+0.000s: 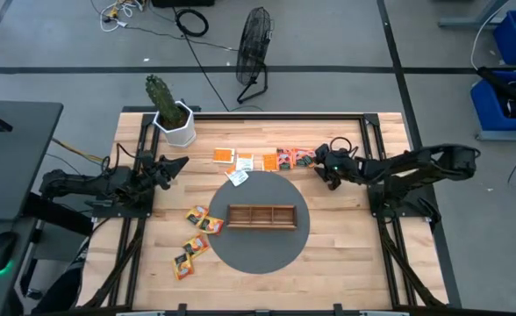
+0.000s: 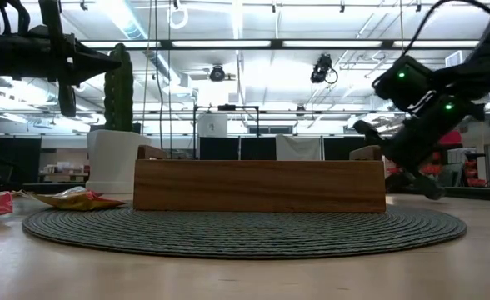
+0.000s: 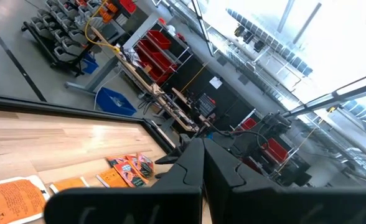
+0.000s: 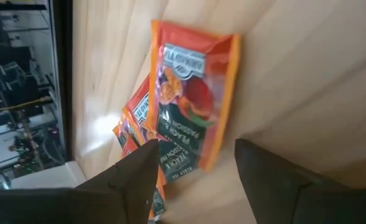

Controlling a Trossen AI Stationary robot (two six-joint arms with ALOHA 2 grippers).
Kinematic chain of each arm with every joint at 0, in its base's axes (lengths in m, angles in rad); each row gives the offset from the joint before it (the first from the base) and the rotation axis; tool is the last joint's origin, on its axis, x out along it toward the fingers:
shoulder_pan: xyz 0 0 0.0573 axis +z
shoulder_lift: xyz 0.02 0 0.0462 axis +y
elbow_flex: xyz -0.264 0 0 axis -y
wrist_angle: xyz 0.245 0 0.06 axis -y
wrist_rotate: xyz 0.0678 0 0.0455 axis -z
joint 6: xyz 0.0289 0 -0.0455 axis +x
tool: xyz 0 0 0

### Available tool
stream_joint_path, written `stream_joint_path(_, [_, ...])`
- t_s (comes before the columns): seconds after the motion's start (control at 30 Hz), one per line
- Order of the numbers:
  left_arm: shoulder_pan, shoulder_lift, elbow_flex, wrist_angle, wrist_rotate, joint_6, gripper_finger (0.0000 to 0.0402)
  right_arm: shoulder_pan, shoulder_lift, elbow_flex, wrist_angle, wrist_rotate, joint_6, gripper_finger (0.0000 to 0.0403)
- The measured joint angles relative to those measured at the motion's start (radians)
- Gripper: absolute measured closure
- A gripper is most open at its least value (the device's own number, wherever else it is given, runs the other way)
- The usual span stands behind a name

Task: Pick & Place Tea
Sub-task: Put the red tea bag into the right section of the wooden organizer

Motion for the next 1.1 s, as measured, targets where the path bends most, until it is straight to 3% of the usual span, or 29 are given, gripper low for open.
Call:
stream_joint_path(0.2, [0.000,0.000,0.000,0.000,0.000,-0.026,0.0399,-0.001,0.066,0.057,-0.014,0.020,-0.015,0.0195])
stream_joint_path(0.37, [0.000,0.000,0.000,0.000,0.000,-0.032,0.0399,-0.003,0.067,0.066,-0.042,0.018,-0.043,0.0229])
stream_joint_path(0.73, [0.000,0.000,0.000,-0.001,0.000,-0.034,0.0399,-0.003,0.069,0.065,-0.086,0.016,-0.152,0.0390])
stream_joint_path(0.93, [0.000,0.000,0.000,0.000,0.000,-0.035,0.0399,-0.004,0.043,0.062,-0.093,-0.013,-0.237,0.0398])
stream_joint_path(1.1, [0.000,0.000,0.000,0.005,0.000,-0.035,0.0399,-0.004,-0.051,0.062,-0.107,-0.046,-0.352,0.0400])
